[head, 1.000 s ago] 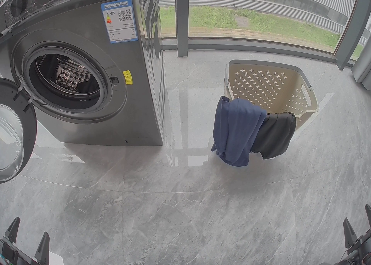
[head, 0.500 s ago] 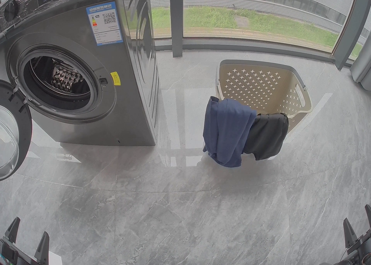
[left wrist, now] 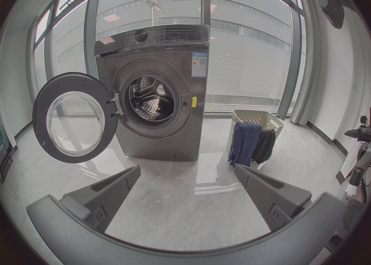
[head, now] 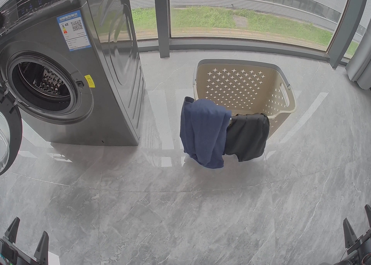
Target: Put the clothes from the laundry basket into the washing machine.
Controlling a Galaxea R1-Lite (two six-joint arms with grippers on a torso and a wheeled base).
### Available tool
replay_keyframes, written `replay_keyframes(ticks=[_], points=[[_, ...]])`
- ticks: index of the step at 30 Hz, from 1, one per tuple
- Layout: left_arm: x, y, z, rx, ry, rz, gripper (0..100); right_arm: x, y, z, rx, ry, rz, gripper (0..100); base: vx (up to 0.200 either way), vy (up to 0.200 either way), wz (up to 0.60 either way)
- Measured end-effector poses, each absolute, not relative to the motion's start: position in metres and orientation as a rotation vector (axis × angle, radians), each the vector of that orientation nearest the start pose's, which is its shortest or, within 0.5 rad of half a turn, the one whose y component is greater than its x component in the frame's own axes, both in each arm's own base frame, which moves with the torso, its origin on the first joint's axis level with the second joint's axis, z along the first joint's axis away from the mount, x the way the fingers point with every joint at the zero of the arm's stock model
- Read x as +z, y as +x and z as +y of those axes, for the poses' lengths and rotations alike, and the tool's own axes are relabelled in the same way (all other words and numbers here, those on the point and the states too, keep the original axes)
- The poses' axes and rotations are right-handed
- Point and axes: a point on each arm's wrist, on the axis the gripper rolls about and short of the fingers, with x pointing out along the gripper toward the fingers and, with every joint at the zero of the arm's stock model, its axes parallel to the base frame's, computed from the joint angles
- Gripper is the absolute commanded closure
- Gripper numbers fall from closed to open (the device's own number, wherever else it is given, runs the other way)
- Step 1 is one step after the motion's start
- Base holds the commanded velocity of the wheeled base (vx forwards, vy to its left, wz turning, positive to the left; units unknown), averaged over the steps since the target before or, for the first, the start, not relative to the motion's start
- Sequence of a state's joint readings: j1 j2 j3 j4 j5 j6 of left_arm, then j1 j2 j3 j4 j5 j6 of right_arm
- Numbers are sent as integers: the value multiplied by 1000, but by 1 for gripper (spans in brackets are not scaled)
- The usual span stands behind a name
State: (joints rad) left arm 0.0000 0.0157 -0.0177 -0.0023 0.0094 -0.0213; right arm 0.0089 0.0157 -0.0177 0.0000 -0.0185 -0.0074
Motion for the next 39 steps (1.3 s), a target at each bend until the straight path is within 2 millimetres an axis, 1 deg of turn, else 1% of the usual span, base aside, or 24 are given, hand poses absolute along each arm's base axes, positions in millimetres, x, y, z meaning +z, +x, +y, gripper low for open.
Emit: replay_keyframes(ticks=[2, 8, 17, 29, 38, 39], points=[[81, -23, 0, 8, -19, -4, 0, 81, -23, -1, -10, -7, -2, 0, 0, 0, 0], [81, -23, 0, 9, -23, -4, 0, 81, -23, -1, -11, -7, -1, 0, 0, -200, 0], [81, -23, 0, 5, -20, -4, 0, 81, -23, -1, -10, -7, -1, 0, 0, 0, 0], [81, -23, 0, 7, -16, -3, 0, 81, -23, -1, -10, -7, -1, 0, 0, -200, 0], [81, -23, 0, 3, -14, -4, 0, 81, -23, -1, -10, -8, -1, 0, 0, 0, 0], [81, -23, 0, 3, -14, -4, 0, 81, -23, -1, -10, -8, -1, 0, 200, 0, 0]])
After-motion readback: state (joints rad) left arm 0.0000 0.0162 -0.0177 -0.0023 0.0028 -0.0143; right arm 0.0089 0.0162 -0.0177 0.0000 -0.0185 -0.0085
